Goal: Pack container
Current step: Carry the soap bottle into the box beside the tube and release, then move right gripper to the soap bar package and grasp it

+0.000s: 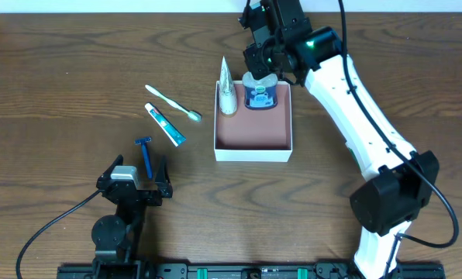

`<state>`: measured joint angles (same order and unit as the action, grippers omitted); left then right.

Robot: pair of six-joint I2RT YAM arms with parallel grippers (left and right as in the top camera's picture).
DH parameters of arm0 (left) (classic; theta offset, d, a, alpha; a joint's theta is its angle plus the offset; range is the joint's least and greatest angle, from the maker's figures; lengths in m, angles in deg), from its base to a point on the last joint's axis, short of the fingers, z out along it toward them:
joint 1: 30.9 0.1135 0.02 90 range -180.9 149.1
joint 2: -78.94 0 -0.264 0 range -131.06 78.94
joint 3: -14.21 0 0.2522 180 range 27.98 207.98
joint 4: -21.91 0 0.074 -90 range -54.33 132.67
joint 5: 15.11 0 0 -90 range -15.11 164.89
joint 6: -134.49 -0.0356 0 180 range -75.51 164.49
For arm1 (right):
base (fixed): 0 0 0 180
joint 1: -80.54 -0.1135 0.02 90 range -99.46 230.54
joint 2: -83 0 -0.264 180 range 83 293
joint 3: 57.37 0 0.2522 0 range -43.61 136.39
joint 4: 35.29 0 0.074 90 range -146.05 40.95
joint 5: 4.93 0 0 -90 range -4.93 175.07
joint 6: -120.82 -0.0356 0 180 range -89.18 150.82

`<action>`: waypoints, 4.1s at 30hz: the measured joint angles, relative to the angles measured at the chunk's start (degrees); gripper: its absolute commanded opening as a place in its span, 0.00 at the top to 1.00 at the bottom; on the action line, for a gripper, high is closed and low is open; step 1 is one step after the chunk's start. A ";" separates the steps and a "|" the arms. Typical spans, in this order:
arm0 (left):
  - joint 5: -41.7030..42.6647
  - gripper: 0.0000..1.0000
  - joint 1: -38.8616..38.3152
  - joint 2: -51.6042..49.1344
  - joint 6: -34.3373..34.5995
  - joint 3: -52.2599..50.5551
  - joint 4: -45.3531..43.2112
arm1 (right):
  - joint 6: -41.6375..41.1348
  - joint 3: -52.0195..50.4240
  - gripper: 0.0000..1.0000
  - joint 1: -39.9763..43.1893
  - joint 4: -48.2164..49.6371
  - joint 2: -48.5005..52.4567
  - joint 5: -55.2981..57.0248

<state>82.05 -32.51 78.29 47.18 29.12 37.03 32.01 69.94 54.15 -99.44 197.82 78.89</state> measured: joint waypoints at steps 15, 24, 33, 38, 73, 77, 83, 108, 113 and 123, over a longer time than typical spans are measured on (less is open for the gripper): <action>0.00 0.02 0.00 0.00 0.00 0.00 -0.02 | 0.76 -0.02 0.88 0.00 3.04 5.25 0.22; 0.00 0.02 0.00 0.00 0.00 0.00 -0.02 | 0.76 -0.02 0.86 -0.17 4.46 5.75 0.22; 0.00 0.02 0.00 0.00 0.02 0.00 0.00 | 0.79 -0.02 0.84 -0.90 5.35 8.35 0.22; 0.00 0.02 0.00 0.00 0.00 0.00 -0.02 | 0.79 -0.07 0.81 -1.22 5.92 8.55 0.24; 0.00 0.02 0.00 0.00 0.00 0.00 0.00 | 0.94 -0.07 0.57 -1.22 2.86 8.55 0.24; 0.00 0.02 0.00 0.00 0.02 0.00 0.00 | 0.96 -0.04 0.54 -1.22 2.95 8.55 0.13; 0.00 0.02 0.00 0.00 0.02 0.00 0.00 | 0.98 -0.04 0.53 -1.22 2.29 8.55 0.07; 0.00 0.02 0.00 0.00 0.00 0.00 -0.02 | -6.14 1.07 0.32 8.63 -18.93 -16.11 -0.11; 0.00 0.02 0.00 0.00 0.00 0.00 0.00 | -10.47 1.33 0.20 16.39 -33.16 -21.20 0.72; 0.00 0.02 0.00 0.00 0.02 0.00 0.00 | -15.91 -5.64 0.12 24.90 -39.45 -21.24 3.23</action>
<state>82.05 -32.51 78.29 47.21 29.12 37.03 16.10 64.30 79.04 -138.89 176.58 82.13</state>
